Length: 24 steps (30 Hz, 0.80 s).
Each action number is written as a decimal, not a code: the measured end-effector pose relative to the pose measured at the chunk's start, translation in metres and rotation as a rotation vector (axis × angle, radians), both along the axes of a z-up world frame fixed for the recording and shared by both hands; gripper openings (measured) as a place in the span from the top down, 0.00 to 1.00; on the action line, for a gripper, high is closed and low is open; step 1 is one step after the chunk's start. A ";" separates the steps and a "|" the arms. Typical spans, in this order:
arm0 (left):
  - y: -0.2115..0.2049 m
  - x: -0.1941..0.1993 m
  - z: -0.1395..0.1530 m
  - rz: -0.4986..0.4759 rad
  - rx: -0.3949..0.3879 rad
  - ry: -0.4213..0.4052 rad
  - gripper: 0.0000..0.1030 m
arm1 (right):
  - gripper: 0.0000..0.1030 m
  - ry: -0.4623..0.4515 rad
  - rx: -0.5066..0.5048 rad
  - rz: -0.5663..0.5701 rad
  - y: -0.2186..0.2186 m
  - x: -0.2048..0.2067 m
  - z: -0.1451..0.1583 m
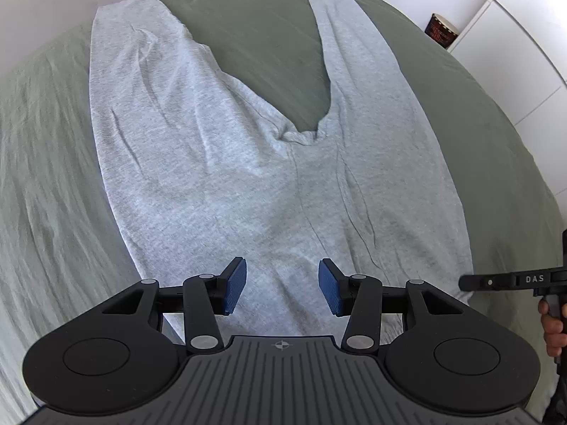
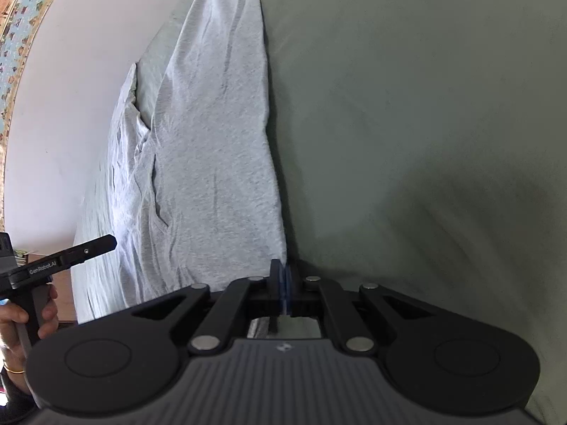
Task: Fold clothes
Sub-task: 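Pull the leg straight with the right gripper, then open it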
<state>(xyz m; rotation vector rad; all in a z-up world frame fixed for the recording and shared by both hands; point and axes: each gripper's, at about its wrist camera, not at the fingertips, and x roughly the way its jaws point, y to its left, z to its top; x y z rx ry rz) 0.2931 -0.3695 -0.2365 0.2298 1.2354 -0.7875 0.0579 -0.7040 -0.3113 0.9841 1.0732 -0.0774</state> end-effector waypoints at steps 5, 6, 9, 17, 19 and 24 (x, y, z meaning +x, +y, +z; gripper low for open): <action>-0.009 0.007 0.002 -0.020 -0.036 -0.002 0.57 | 0.74 0.008 -0.017 0.005 -0.005 -0.005 0.012; -0.012 0.010 0.002 -0.023 -0.042 0.003 0.57 | 0.72 0.013 -0.020 -0.001 -0.007 -0.004 0.014; -0.020 0.014 0.006 -0.056 -0.034 -0.001 0.57 | 0.69 0.034 -0.046 -0.010 -0.012 0.000 0.019; -0.034 0.005 0.034 -0.201 -0.015 -0.096 0.57 | 0.63 0.123 -0.137 -0.007 -0.011 0.004 0.042; -0.030 -0.003 0.043 -0.224 -0.035 -0.122 0.57 | 0.63 0.121 -0.196 -0.016 -0.007 -0.003 0.058; -0.007 -0.032 0.064 -0.244 -0.070 -0.190 0.57 | 0.55 0.050 -0.268 -0.159 0.007 -0.029 0.097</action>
